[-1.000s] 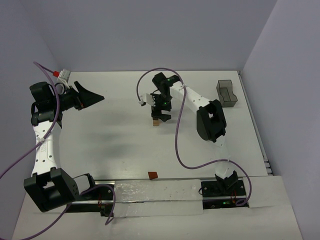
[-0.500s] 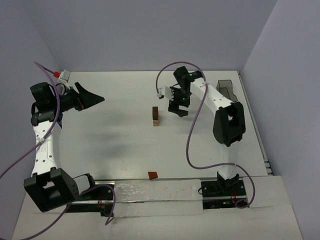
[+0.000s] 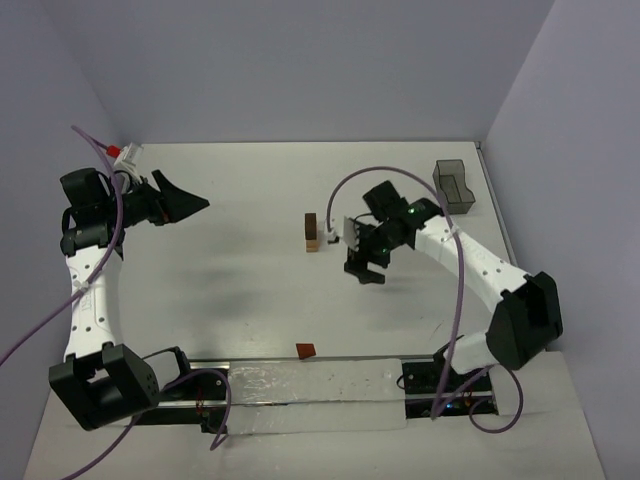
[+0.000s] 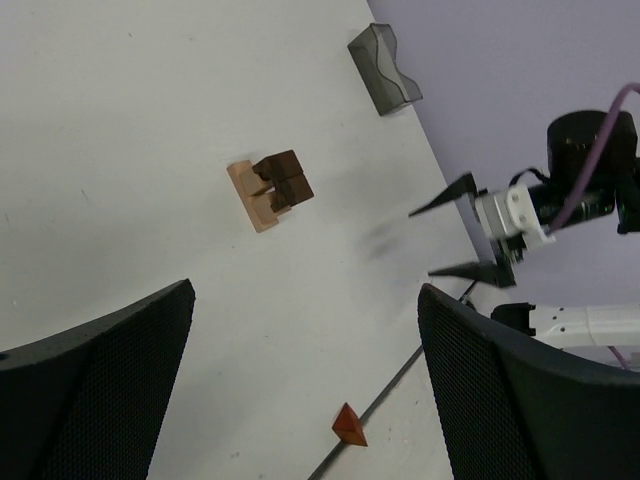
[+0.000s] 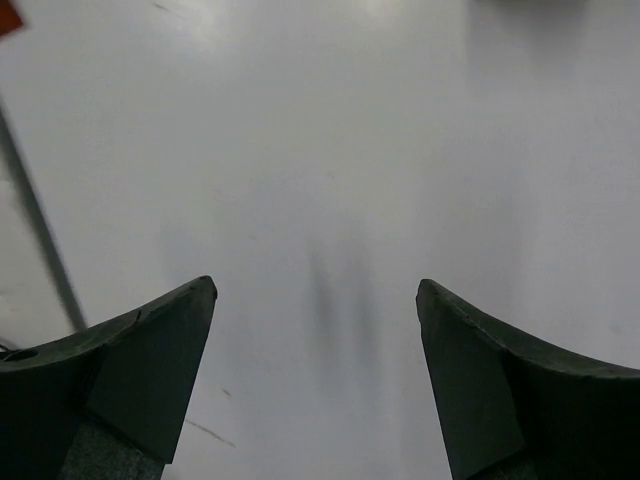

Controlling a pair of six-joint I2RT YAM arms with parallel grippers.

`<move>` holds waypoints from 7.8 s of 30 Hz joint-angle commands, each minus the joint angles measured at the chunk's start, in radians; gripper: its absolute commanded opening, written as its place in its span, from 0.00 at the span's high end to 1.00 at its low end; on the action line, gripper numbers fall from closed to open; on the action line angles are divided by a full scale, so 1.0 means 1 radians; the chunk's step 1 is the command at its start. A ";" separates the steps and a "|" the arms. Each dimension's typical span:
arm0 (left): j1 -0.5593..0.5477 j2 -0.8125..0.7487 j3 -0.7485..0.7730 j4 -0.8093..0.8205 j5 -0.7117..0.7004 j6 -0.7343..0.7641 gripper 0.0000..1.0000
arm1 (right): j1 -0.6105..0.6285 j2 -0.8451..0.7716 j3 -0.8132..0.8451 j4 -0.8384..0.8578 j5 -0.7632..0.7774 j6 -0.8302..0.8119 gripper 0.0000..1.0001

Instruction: Build the wood block tower

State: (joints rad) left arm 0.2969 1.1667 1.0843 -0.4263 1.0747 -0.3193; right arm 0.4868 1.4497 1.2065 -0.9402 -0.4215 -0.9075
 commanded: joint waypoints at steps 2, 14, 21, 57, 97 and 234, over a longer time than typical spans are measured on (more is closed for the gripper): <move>0.008 -0.088 -0.006 0.011 0.069 0.084 0.02 | 0.241 -0.085 -0.093 0.175 -0.101 0.172 0.13; 0.008 -0.150 0.004 -0.222 0.137 0.306 0.04 | 0.600 0.122 -0.021 0.192 -0.070 0.093 0.19; 0.008 -0.209 -0.023 -0.101 0.165 0.170 0.05 | 0.652 0.227 -0.008 0.256 -0.059 0.141 0.18; 0.008 -0.182 -0.034 0.014 0.110 0.037 0.05 | 0.731 0.308 -0.024 0.334 0.010 0.297 0.23; 0.010 -0.357 -0.191 0.257 0.104 -0.143 0.16 | 0.336 0.169 0.245 0.091 -0.509 0.291 0.90; -0.803 -0.169 -0.224 0.388 -0.517 -0.342 1.00 | -0.203 0.163 0.428 0.826 -0.559 1.375 0.00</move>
State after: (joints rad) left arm -0.5068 1.0018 0.7285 0.2611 0.6529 -0.8346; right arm 0.4056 1.7194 1.5837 -0.3273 -1.2575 0.3250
